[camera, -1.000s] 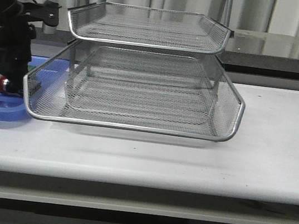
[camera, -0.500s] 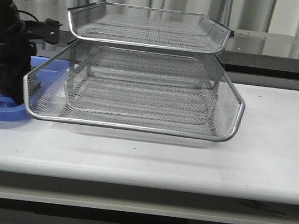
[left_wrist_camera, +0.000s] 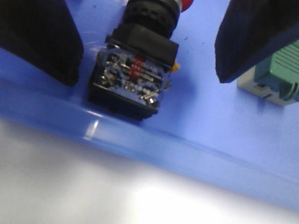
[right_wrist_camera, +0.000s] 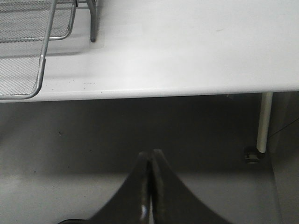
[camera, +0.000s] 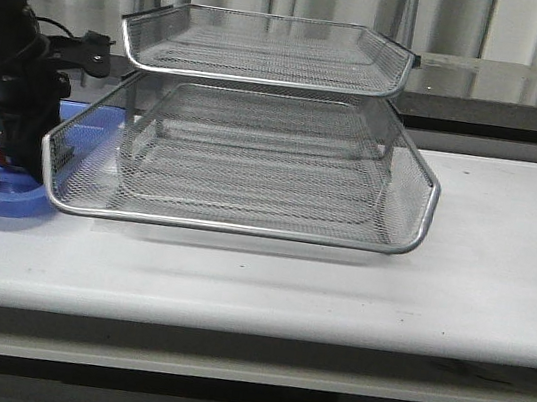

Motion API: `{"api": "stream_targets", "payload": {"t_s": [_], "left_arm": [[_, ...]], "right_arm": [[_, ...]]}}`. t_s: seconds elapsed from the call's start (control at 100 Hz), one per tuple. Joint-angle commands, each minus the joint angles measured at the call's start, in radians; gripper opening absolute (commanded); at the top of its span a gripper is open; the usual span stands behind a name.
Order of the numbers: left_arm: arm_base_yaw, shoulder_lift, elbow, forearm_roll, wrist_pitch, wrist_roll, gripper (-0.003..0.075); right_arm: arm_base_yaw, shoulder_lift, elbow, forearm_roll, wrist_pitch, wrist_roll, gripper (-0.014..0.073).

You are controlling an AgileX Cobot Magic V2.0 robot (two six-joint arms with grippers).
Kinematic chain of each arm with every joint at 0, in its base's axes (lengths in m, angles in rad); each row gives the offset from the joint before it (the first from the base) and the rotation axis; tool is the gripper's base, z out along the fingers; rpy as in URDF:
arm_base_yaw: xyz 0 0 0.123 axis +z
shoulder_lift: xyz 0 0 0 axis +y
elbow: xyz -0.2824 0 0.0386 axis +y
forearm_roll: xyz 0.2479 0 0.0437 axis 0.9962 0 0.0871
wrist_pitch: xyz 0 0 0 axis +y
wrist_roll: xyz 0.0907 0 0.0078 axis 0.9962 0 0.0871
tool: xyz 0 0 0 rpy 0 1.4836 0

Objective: Place button on rack with both arms
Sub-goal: 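Lower the left gripper into the blue tray and grasp the red push button, then lift the red push button out of the blue tray with the left gripper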

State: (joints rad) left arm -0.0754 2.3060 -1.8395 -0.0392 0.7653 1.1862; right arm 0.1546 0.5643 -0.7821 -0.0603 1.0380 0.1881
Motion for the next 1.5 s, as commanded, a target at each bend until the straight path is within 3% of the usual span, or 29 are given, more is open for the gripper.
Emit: {"api": "stream_targets", "payload": {"t_s": [0.0, 0.16, 0.47, 0.61, 1.49], "left_arm": [[-0.002, -0.052, -0.025, -0.015, -0.035, 0.0, 0.0501], [-0.002, -0.052, -0.025, -0.015, -0.031, 0.0, 0.041], [-0.002, -0.052, -0.031, -0.015, -0.025, 0.0, 0.0076], [-0.002, -0.06, -0.039, -0.015, -0.018, -0.009, -0.001], [0.039, -0.147, -0.215, -0.056, 0.45, -0.081, -0.002]], "right_arm": [[-0.005, 0.003, -0.036, -0.013, -0.06, -0.002, -0.0067], [-0.005, 0.003, -0.036, -0.013, -0.061, -0.002, -0.0067], [-0.005, 0.003, -0.036, -0.013, -0.061, -0.002, -0.0067], [-0.005, 0.003, -0.036, -0.013, -0.061, -0.002, -0.0067], [-0.005, 0.003, -0.036, -0.013, -0.061, -0.002, -0.0067]]}}
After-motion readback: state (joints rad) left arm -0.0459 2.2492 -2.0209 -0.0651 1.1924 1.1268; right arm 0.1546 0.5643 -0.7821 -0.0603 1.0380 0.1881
